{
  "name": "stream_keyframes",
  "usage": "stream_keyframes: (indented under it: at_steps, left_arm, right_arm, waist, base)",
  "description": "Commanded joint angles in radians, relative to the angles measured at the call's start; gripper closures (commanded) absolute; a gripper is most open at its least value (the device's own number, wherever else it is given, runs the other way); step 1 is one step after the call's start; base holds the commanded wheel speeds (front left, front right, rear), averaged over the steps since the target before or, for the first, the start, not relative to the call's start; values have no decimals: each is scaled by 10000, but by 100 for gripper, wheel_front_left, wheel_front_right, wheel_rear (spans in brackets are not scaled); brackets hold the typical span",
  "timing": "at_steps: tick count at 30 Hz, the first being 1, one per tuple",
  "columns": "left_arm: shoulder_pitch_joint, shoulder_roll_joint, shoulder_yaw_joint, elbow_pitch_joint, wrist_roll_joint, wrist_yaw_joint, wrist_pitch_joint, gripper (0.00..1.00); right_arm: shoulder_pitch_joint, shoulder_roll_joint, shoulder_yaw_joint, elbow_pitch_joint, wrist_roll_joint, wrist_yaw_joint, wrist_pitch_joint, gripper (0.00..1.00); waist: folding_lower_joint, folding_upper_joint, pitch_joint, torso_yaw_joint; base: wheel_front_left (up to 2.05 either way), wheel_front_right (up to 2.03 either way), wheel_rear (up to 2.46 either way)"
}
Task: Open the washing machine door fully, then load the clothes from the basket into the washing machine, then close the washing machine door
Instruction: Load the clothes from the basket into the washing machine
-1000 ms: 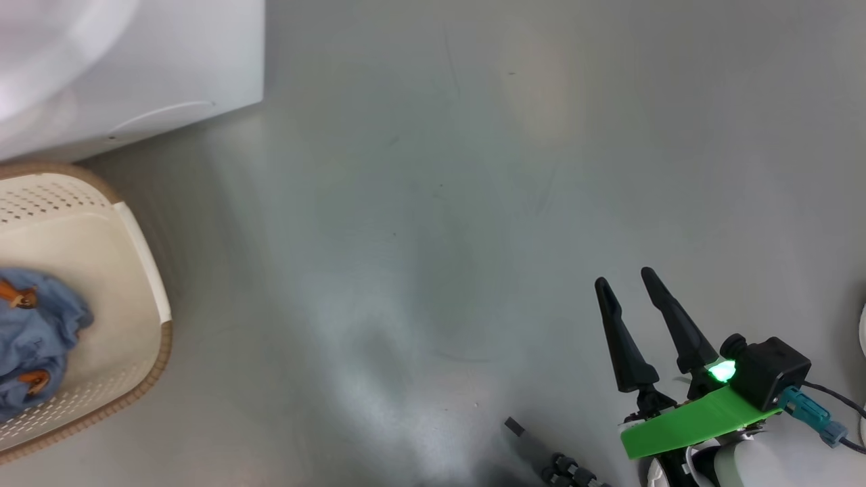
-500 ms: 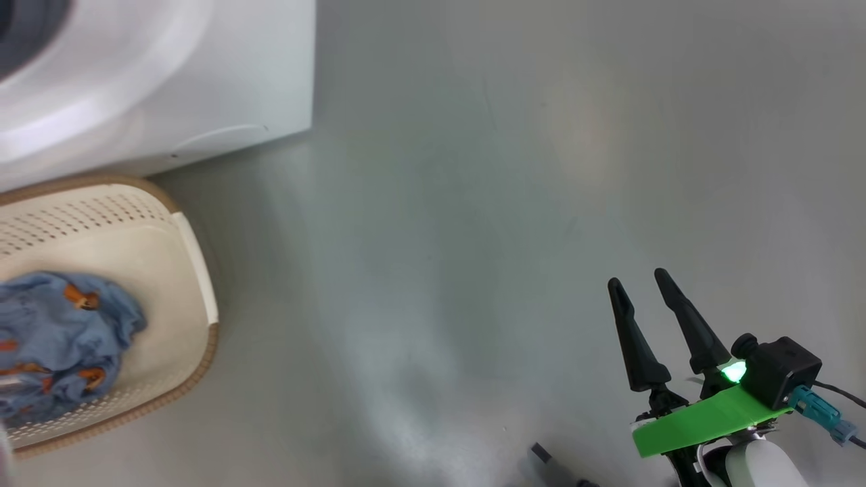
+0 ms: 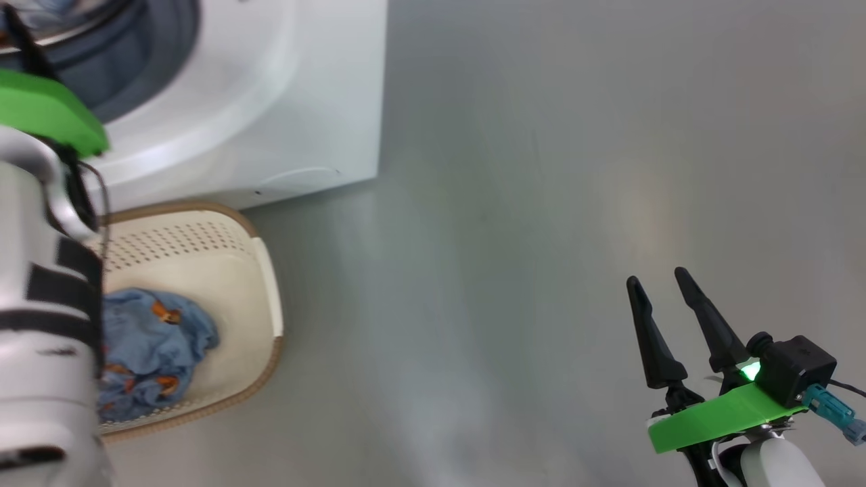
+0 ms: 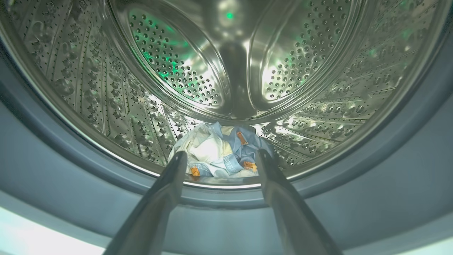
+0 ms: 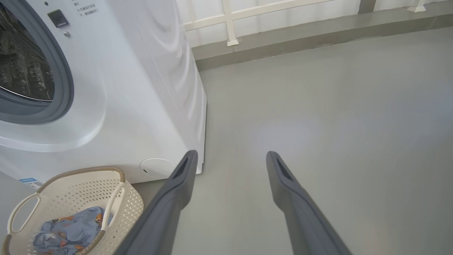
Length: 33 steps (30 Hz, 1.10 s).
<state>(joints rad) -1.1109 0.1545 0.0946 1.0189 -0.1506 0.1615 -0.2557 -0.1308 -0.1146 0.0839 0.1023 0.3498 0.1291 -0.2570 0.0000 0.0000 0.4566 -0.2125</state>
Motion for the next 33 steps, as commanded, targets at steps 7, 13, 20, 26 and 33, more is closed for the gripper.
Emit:
stream_keyframes:
  at_steps: [7,13,20,26,33]
  left_arm:
    - [2019,-407,63,-1392,-146,-495,-60,0]
    - [3630,-827,-133,-2420,-194,-871,-60,0]
    - [5501,-1009,-410,-3868,-278,-1019,-60,0]
    - [7067,-1036,-671,-4959,-425,-908,-60,0]
    - [8680,-1040,-1124,-6097,-859,-543,-60,0]
  right_arm:
    - [-38,-119,-168,-210,-343,16,-48,0]
    - [182,-12,-526,-227,-484,16,-48,0]
    - [491,-35,-740,-260,-684,16,-48,0]
    - [760,-116,-749,-287,-853,16,-48,0]
    - [1012,-132,-731,-274,-962,16,-48,0]
  waist:
    - [0,0,-1355,1062]
    - [0,0,-1956,1520]
    - [0,0,-2512,1955]
    - [0,0,-2884,2185]
    - [0,0,-3268,2329]
  base:
    - [0,0,0]
    - [0,0,0]
    - [0,0,0]
    - [0,0,0]
    - [0,0,0]
